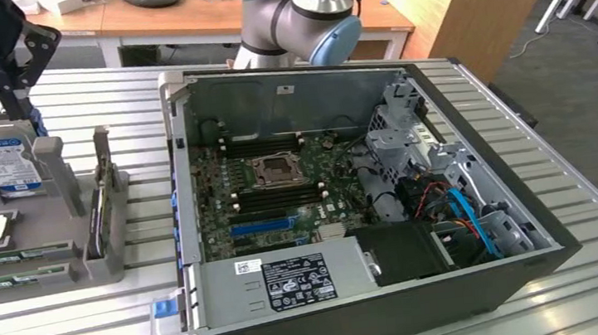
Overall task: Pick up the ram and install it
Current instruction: 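Reach for the ram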
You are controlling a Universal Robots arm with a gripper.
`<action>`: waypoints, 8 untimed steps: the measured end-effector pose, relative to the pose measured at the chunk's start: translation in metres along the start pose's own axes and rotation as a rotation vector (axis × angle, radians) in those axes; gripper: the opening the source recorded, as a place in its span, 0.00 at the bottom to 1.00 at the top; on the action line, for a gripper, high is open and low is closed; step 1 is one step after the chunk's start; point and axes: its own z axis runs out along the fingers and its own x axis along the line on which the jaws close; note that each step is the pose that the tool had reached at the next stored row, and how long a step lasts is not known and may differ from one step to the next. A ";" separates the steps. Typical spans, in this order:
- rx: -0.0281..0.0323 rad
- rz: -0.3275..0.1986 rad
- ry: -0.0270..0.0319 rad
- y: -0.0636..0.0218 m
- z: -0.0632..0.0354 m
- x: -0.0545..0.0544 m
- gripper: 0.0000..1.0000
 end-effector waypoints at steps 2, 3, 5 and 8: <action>-0.0001 0.000 -0.0001 0.0000 0.0000 0.000 0.11; -0.0001 0.000 -0.0001 0.0000 0.0000 0.000 0.11; 0.0000 0.000 -0.0001 0.0000 0.0000 0.000 0.11; -0.0001 0.000 -0.0004 -0.0001 0.0000 0.002 0.11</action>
